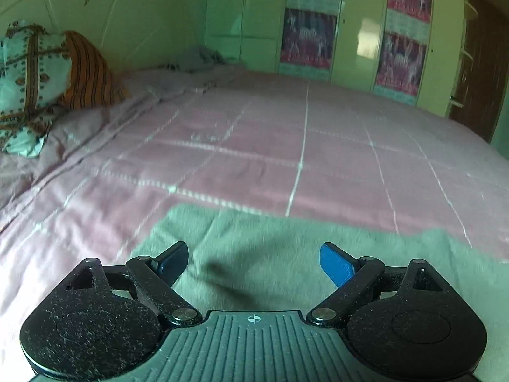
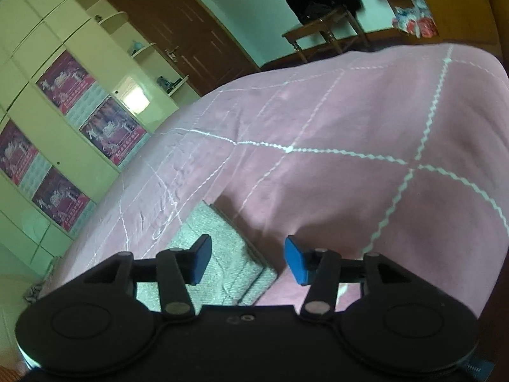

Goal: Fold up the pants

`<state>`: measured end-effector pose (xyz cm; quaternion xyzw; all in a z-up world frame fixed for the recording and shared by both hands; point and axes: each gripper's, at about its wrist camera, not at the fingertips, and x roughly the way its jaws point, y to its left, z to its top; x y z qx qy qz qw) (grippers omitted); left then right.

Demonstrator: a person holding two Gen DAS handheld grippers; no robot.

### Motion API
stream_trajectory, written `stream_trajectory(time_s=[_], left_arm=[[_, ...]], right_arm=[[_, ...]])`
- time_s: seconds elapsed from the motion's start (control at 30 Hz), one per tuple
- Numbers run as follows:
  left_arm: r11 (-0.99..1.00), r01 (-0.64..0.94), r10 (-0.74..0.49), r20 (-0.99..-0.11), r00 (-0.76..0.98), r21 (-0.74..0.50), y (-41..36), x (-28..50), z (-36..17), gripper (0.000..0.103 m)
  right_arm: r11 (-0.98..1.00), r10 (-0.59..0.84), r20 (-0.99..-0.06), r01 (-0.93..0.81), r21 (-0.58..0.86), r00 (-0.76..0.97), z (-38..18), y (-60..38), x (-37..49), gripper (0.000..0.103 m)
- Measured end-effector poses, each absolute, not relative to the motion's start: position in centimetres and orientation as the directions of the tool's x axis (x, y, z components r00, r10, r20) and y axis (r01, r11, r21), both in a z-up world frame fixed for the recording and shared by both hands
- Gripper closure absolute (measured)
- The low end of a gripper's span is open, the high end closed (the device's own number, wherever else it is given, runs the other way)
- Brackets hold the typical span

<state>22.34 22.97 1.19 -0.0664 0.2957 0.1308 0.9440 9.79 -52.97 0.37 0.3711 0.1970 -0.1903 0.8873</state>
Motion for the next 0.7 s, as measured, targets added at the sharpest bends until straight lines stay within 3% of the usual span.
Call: stream_trajectory(time_s=[0.1,0.13,0.23,0.33,0.4,0.5,0.7], left_arm=[[0.958,-0.285,0.224,-0.697,0.681,0.03,24.1,24.9,-2.0,0.007],[0.959,-0.277,0.238,-0.7,0.673,0.06,24.0,25.1,-2.8,0.001],[0.948,-0.316,0.254,-0.669,0.698,0.03,23.0,25.0,-0.8,0.003],[0.97,-0.236,0.157,-0.594,0.789,-0.057,19.8,24.4,1.2,0.004],[0.983,-0.18,0.126,-0.603,0.787,-0.03,17.2,25.4,0.5,0.004],[0.986,-0.147,0.157,-0.726,0.669,0.078,14.4,27.6,-4.1,0.002],[0.978,-0.206,0.156,-0.64,0.752,-0.004,14.5,23.7,-1.2,0.001]], right_arm=[[0.652,-0.2,-0.498,0.494,0.575,0.844,0.4,-52.9,10.1,0.051],[0.65,-0.197,-0.499,0.494,0.578,0.844,0.4,-52.8,9.9,0.051],[0.627,-0.193,-0.492,0.493,0.604,0.849,0.3,-53.3,9.6,0.051],[0.611,-0.192,-0.481,0.487,0.624,0.856,0.1,-53.6,9.3,0.05],[0.614,-0.194,-0.477,0.486,0.622,0.857,0.1,-53.5,9.2,0.05],[0.619,-0.189,-0.477,0.481,0.621,0.859,0.1,-53.4,9.3,0.049],[0.575,-0.175,-0.447,0.46,0.677,0.877,-0.3,-54.3,8.3,0.046]])
